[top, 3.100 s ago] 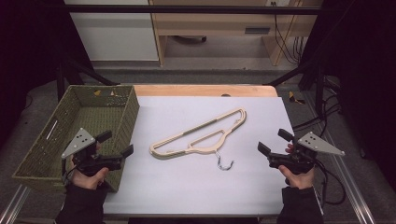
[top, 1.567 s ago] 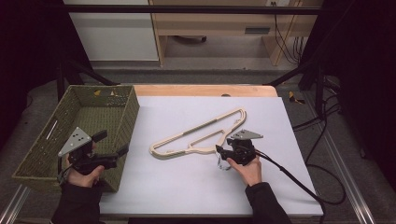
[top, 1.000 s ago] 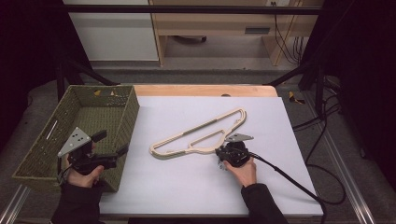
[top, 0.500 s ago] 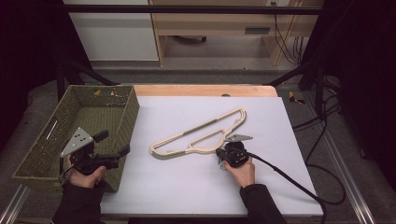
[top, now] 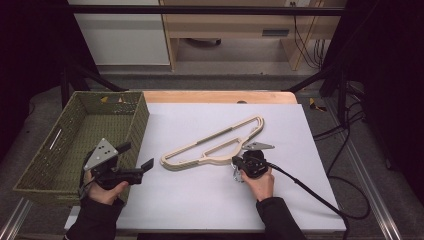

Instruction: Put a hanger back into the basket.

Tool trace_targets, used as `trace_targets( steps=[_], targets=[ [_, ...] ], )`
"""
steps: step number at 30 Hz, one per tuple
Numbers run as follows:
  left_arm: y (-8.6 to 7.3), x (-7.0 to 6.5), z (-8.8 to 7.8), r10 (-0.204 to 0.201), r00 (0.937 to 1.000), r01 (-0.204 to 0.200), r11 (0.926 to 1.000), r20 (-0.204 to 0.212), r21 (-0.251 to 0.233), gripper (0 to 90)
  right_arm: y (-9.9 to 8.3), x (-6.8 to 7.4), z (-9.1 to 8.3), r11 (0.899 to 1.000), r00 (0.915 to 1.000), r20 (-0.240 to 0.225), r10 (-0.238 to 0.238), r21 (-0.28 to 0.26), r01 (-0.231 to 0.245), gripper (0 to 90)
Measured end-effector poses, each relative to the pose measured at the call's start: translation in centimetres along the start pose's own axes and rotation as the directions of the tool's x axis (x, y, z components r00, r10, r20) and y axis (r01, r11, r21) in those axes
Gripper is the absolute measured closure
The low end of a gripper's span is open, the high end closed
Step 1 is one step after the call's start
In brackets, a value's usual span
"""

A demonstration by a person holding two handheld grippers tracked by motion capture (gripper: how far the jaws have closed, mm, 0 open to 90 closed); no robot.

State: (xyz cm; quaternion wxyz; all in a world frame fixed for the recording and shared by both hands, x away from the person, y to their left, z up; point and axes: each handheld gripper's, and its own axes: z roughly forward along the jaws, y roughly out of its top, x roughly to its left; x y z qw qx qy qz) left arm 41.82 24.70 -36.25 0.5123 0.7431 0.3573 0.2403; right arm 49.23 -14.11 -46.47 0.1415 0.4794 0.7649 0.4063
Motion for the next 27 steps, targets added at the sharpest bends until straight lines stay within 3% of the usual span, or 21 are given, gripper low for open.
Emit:
trace_targets(
  steps=[6, 9, 11, 15, 27],
  targets=[
    [0.0, -1.8, 2.6, 0.027, 0.9988, -0.029, 0.9981, 0.040, 0.055, 6.3, 0.5, 0.3, -0.3, 0.999, 0.9991, 0.020, -0.036, 0.009, 0.036, 88.7],
    [0.2, -3.0, 4.5, 0.058, 0.9960, -0.064, 0.9930, 0.068, 0.099, 6.4, 0.6, 0.4, -0.3, 0.998, 0.9966, 0.043, -0.070, 0.005, 0.070, 88.7],
    [0.2, -3.4, 4.9, 0.068, 0.9948, -0.076, 0.9912, 0.076, 0.109, 6.4, 0.7, 0.5, -0.4, 0.996, 0.9947, 0.049, -0.091, 0.010, 0.090, 88.8],
    [0.0, -4.5, 6.9, 0.086, 0.9904, -0.101, 0.9841, 0.109, 0.146, 6.6, 0.8, 0.6, -0.6, 0.997, 0.9952, 0.054, -0.082, 0.010, 0.081, 88.8],
    [-0.2, -5.3, 11.4, 0.107, 0.9833, -0.136, 0.9682, 0.147, 0.210, 8.9, 1.4, 0.5, -1.5, 0.996, 0.9951, 0.037, -0.092, -0.010, 0.092, 88.9]
  ],
)
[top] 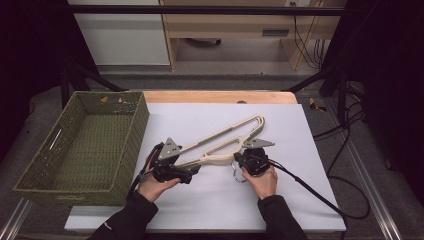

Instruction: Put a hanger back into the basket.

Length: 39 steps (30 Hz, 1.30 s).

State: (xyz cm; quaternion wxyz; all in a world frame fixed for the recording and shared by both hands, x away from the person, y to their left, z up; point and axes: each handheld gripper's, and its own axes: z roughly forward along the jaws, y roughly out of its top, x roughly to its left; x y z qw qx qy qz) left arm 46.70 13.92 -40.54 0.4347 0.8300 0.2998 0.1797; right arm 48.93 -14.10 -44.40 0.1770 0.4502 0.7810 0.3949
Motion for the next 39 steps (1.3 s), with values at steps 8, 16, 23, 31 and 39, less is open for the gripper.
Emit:
trace_targets(
  steps=[8, 16, 23, 31, 39],
  targets=[
    [1.1, -0.4, 4.4, 0.066, 0.9968, -0.069, 0.9944, 0.046, 0.080, 11.1, 0.4, -0.3, -0.4, 1.000, 1.0000, -0.005, 0.003, -0.007, -0.003, 88.9],
    [2.0, -1.7, 7.5, 0.147, 0.9879, -0.152, 0.9801, 0.048, 0.127, 19.3, 0.5, -0.3, -0.6, 1.000, 0.9999, -0.011, -0.001, -0.007, 0.000, 88.9],
    [2.8, -2.5, 9.3, 0.218, 0.9748, -0.223, 0.9650, 0.048, 0.139, 28.3, 0.7, -0.2, -0.8, 1.000, 0.9999, -0.011, -0.004, -0.007, 0.004, 88.9],
    [2.7, -2.9, 11.0, 0.259, 0.9647, -0.263, 0.9485, 0.049, 0.176, 40.6, 0.7, -0.2, -0.9, 1.000, 0.9999, -0.012, -0.010, -0.008, 0.010, 88.9],
    [2.6, -3.6, 11.6, 0.280, 0.9599, -0.279, 0.9475, 0.016, 0.156, 64.7, 0.8, -0.1, -1.0, 1.000, 0.9999, -0.008, -0.015, 0.001, 0.015, 88.8]
  ],
)
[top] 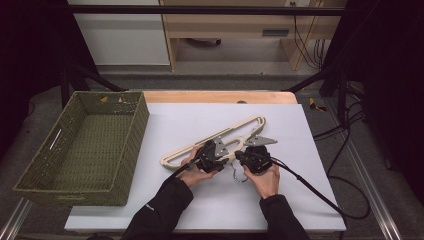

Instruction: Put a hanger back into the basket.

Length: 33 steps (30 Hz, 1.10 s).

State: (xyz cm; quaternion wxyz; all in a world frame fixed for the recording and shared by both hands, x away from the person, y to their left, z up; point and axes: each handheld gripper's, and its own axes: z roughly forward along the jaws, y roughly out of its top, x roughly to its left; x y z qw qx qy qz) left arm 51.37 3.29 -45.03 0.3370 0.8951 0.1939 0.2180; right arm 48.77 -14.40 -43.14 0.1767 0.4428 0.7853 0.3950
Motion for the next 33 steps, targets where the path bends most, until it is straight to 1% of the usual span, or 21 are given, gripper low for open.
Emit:
trace_targets(
  steps=[6, 11, 13, 14, 15, 16, 17, 18, 20, 21, 22, 23, 24, 25, 26, 27, 28, 30, 31, 32, 33],
  targets=[
    [0.1, -0.2, -0.1, 0.030, 0.9994, -0.030, 0.9996, -0.015, 0.001, 67.6, 0.1, 0.1, -0.1, 1.000, 0.9999, -0.002, 0.013, -0.004, -0.013, 88.8],
    [0.2, -0.4, -0.2, 0.072, 0.9972, -0.072, 0.9973, -0.021, 0.010, 69.6, 0.1, 0.0, -0.1, 1.000, 1.0000, -0.008, -0.002, -0.002, 0.002, 87.9],
    [0.2, -0.5, -0.3, 0.087, 0.9960, -0.087, 0.9961, -0.019, 0.016, 70.3, 0.2, -0.1, -0.3, 0.999, 0.9998, -0.006, -0.017, -0.030, 0.017, 80.7],
    [0.2, -0.5, -0.3, 0.087, 0.9960, -0.087, 0.9961, -0.019, 0.016, 70.8, 0.2, -0.1, -0.3, 0.999, 0.9998, -0.006, -0.017, -0.030, 0.017, 80.7],
    [0.3, -0.5, -0.4, 0.089, 0.9958, -0.089, 0.9959, -0.020, 0.014, 71.3, 0.5, -0.2, -0.9, 0.998, 0.9997, -0.017, -0.015, -0.068, 0.014, 73.9],
    [0.4, -0.5, -0.5, 0.095, 0.9953, -0.095, 0.9953, -0.019, 0.018, 71.7, 0.6, -0.4, -1.4, 0.996, 0.9995, -0.025, -0.019, -0.089, 0.017, 71.2],
    [0.4, -0.5, -0.5, 0.095, 0.9953, -0.095, 0.9953, -0.019, 0.018, 72.4, 0.6, -0.4, -1.4, 0.996, 0.9995, -0.025, -0.019, -0.089, 0.017, 71.2],
    [0.4, -0.5, -0.6, 0.094, 0.9953, -0.094, 0.9954, -0.024, 0.022, 73.3, 0.9, -0.7, -2.6, 0.991, 0.9998, -0.016, -0.013, -0.131, 0.011, 65.0],
    [0.4, -0.4, -0.6, 0.091, 0.9957, -0.090, 0.9958, -0.021, 0.016, 75.4, 1.1, -1.2, -3.8, 0.982, 0.9998, -0.015, -0.011, -0.188, 0.008, 57.4],
    [0.5, -0.1, -0.9, 0.098, 0.9949, -0.097, 0.9949, -0.025, 0.028, 76.3, 1.1, -1.6, -4.4, 0.975, 0.9999, -0.008, -0.013, -0.222, 0.011, 54.0],
    [0.5, -0.1, -0.9, 0.098, 0.9949, -0.097, 0.9949, -0.025, 0.028, 76.4, 1.1, -1.6, -4.4, 0.975, 0.9999, -0.008, -0.013, -0.222, 0.011, 54.0],
    [0.5, 0.0, -0.9, 0.083, 0.9961, -0.083, 0.9964, -0.027, 0.020, 76.4, 1.1, -1.9, -5.0, 0.969, 0.9999, 0.002, -0.015, -0.245, 0.015, 51.1],
    [0.6, 0.2, -1.1, 0.081, 0.9964, -0.081, 0.9965, -0.025, 0.021, 76.5, 1.1, -2.2, -5.7, 0.963, 0.9999, 0.010, -0.011, -0.268, 0.013, 47.9],
    [0.6, 0.5, -1.3, 0.064, 0.9977, -0.063, 0.9979, -0.023, 0.009, 76.8, 0.9, -2.9, -6.9, 0.951, 0.9994, 0.034, -0.004, -0.310, 0.014, 43.4],
    [0.6, 0.7, -1.5, 0.060, 0.9978, -0.060, 0.9982, -0.028, 0.003, 77.0, 0.7, -3.3, -7.4, 0.947, 0.9991, 0.042, 0.002, -0.321, 0.012, 41.6],
    [0.6, 0.7, -1.5, 0.060, 0.9978, -0.060, 0.9982, -0.028, 0.003, 77.2, 0.7, -3.3, -7.4, 0.947, 0.9991, 0.042, 0.002, -0.321, 0.012, 41.6],
    [0.6, 1.0, -1.7, 0.050, 0.9983, -0.050, 0.9987, -0.031, -0.002, 77.4, 0.3, -4.1, -8.2, 0.940, 0.9988, 0.040, 0.029, -0.341, -0.014, 37.9],
    [0.7, 1.1, -1.8, 0.052, 0.9981, -0.052, 0.9986, -0.033, 0.004, 77.7, -0.3, -4.7, -8.7, 0.938, 0.9981, 0.037, 0.050, -0.346, -0.034, 34.4],
    [0.8, 1.2, -1.9, 0.040, 0.9986, -0.040, 0.9992, -0.036, -0.005, 77.9, -0.6, -5.0, -8.8, 0.938, 0.9980, 0.034, 0.053, -0.345, -0.038, 32.6],
    [0.9, 1.5, -2.1, 0.050, 0.9980, -0.049, 0.9987, -0.040, 0.010, 78.1, -0.9, -5.2, -9.0, 0.939, 0.9977, 0.032, 0.060, -0.340, -0.046, 30.2],
    [1.1, 1.8, -2.3, 0.041, 0.9982, -0.041, 0.9991, -0.044, 0.009, 78.3, -1.3, -5.5, -9.1, 0.939, 0.9974, 0.031, 0.065, -0.341, -0.051, 28.3]
  ],
)
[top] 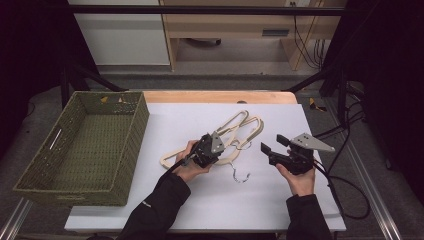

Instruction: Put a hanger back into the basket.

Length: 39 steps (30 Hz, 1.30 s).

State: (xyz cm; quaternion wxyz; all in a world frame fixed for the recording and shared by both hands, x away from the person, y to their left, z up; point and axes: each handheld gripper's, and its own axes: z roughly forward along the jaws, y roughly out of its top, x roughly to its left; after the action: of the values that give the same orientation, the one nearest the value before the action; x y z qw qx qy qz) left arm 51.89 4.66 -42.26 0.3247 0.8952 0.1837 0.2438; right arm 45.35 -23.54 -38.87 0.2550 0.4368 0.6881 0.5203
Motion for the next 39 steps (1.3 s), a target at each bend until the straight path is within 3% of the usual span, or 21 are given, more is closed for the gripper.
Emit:
trace_targets(
  steps=[2, 6, 10, 12, 14, 20, 21, 22, 23, 24, 26, 27, 29, 32, 35, 36, 37, 38, 39],
  targets=[
    [0.1, 0.3, -0.2, -0.023, 0.9997, 0.023, 0.9996, -0.004, -0.013, 78.8, -0.6, -0.4, -0.3, 1.000, 0.9998, -0.011, 0.014, 0.008, -0.014, 24.4],
    [0.2, 1.0, -0.6, -0.028, 0.9995, 0.028, 0.9996, -0.012, -0.007, 79.5, -1.2, -0.9, -0.4, 0.999, 0.9987, -0.033, 0.038, 0.019, -0.037, 19.1],
    [0.3, 2.2, -1.3, -0.072, 0.9970, 0.071, 0.9972, -0.029, -0.021, 81.1, -1.9, -0.8, -0.1, 0.999, 0.9979, -0.059, 0.027, 0.044, -0.024, 13.8],
    [0.3, 2.4, -1.5, -0.070, 0.9969, 0.070, 0.9975, -0.036, -0.013, 81.5, -2.1, -0.7, -0.1, 0.999, 0.9978, -0.062, 0.023, 0.050, -0.020, 13.4],
    [0.4, 3.2, -1.9, -0.084, 0.9940, 0.084, 0.9964, -0.069, -0.014, 83.0, -2.5, -0.7, 0.0, 0.998, 0.9976, -0.064, 0.025, 0.058, -0.021, 13.2],
    [0.1, 4.9, -2.5, -0.140, 0.9844, 0.138, 0.9900, -0.106, -0.032, 86.1, -2.8, -0.9, 0.0, 0.998, 0.9975, -0.066, 0.026, 0.066, -0.022, 12.8],
    [0.0, 5.2, -2.6, -0.152, 0.9830, 0.149, 0.9882, -0.104, -0.035, 86.2, -2.8, -0.8, -0.1, 0.998, 0.9974, -0.067, 0.027, 0.066, -0.022, 12.6],
    [-0.2, 5.8, -2.8, -0.194, 0.9760, 0.188, 0.9798, -0.098, -0.068, 86.2, -2.8, -0.8, -0.1, 0.998, 0.9971, -0.072, 0.026, 0.064, -0.021, 12.4],
    [-0.2, 5.8, -2.8, -0.194, 0.9760, 0.188, 0.9798, -0.098, -0.068, 86.2, -2.8, -0.8, -0.1, 0.998, 0.9970, -0.074, 0.025, 0.063, -0.020, 12.3],
    [-0.4, 6.2, -3.1, -0.229, 0.9695, 0.222, 0.9714, -0.087, -0.084, 86.3, -2.8, -0.8, -0.1, 0.998, 0.9968, -0.076, 0.024, 0.065, -0.019, 12.2],
    [-0.5, 6.3, -3.3, -0.242, 0.9667, 0.234, 0.9680, -0.084, -0.090, 86.3, -2.9, -0.7, -0.2, 0.998, 0.9967, -0.078, 0.024, 0.065, -0.019, 12.0],
    [-0.6, 6.5, -3.7, -0.228, 0.9699, 0.222, 0.9719, -0.085, -0.078, 86.3, -2.9, -0.7, -0.2, 0.998, 0.9965, -0.080, 0.021, 0.063, -0.016, 11.9],
    [-0.6, 6.6, -4.3, -0.241, 0.9673, 0.234, 0.9678, -0.078, -0.093, 86.3, -2.9, -0.7, -0.3, 0.998, 0.9969, -0.077, 0.018, 0.060, -0.013, 11.5],
    [-0.4, 6.5, -5.6, -0.278, 0.9584, 0.267, 0.9531, -0.064, -0.143, 86.4, -2.9, -0.6, -0.6, 0.998, 0.9962, -0.086, 0.015, 0.057, -0.010, 11.1],
    [-0.3, 6.4, -6.5, -0.280, 0.9579, 0.268, 0.9520, -0.064, -0.147, 86.4, -2.9, -0.6, -0.8, 0.998, 0.9964, -0.085, 0.006, 0.057, -0.001, 10.5],
    [-0.2, 6.4, -7.3, -0.292, 0.9547, 0.280, 0.9463, -0.056, -0.161, 86.4, -2.9, -0.6, -1.0, 0.999, 0.9961, -0.088, 0.003, 0.052, 0.002, 9.9],
    [-0.2, 6.4, -7.3, -0.292, 0.9547, 0.280, 0.9463, -0.056, -0.161, 86.3, -2.9, -0.6, -1.0, 0.999, 0.9961, -0.088, 0.003, 0.052, 0.002, 9.9],
    [-0.1, 6.4, -8.2, -0.311, 0.9495, 0.300, 0.9368, -0.039, -0.181, 86.4, -2.8, -0.6, -1.2, 0.999, 0.9958, -0.091, -0.003, 0.042, 0.007, 9.0],
    [-0.1, 6.4, -8.7, -0.315, 0.9486, 0.303, 0.9340, -0.033, -0.188, 86.3, -2.8, -0.5, -1.2, 0.999, 0.9956, -0.094, -0.001, 0.038, 0.005, 8.6]
  ],
)
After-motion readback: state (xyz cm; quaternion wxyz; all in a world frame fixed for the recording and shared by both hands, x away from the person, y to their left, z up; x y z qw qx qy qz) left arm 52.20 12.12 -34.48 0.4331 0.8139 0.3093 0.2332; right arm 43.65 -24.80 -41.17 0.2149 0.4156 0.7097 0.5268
